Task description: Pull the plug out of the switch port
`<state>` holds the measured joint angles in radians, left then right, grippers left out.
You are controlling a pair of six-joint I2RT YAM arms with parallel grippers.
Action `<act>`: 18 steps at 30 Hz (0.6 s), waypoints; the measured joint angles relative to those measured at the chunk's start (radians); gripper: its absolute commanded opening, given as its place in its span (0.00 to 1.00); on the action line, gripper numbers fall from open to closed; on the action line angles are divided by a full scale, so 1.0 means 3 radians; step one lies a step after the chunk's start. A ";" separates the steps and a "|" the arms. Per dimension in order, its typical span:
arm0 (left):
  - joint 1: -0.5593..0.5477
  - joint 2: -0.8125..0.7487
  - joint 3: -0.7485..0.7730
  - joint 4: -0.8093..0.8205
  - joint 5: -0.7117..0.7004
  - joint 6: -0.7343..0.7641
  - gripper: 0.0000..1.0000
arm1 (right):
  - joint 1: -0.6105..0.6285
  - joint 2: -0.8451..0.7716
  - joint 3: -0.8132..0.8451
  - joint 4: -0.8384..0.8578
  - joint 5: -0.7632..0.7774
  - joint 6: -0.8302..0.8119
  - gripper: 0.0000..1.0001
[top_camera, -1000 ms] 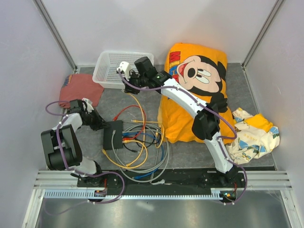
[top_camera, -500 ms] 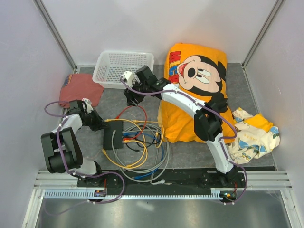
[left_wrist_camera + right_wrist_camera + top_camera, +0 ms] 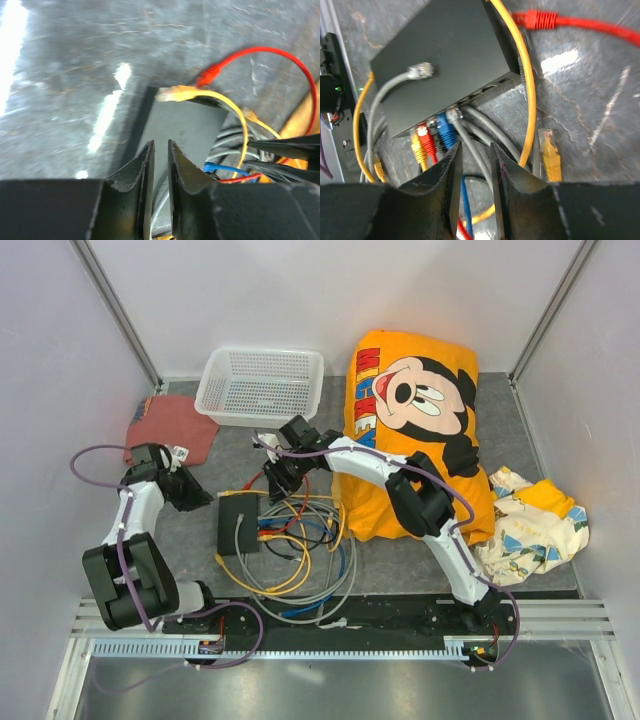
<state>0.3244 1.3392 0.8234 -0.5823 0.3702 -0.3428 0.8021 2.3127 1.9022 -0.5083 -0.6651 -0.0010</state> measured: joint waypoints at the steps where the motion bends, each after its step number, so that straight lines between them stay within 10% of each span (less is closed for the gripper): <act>1: 0.0013 -0.0027 0.0005 -0.0031 -0.0079 0.0000 0.21 | 0.0006 0.0051 0.0004 0.0000 -0.0001 0.0029 0.35; 18: 0.0031 0.1049 0.0389 -0.0245 -0.0094 0.0071 0.08 | 0.0172 0.0692 0.0693 0.0121 0.0170 0.0361 0.37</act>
<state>0.3336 1.6539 0.9401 -0.6559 0.3420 -0.3214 0.8536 2.5202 2.1101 -0.4721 -0.6140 0.1074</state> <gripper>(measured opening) 0.102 0.360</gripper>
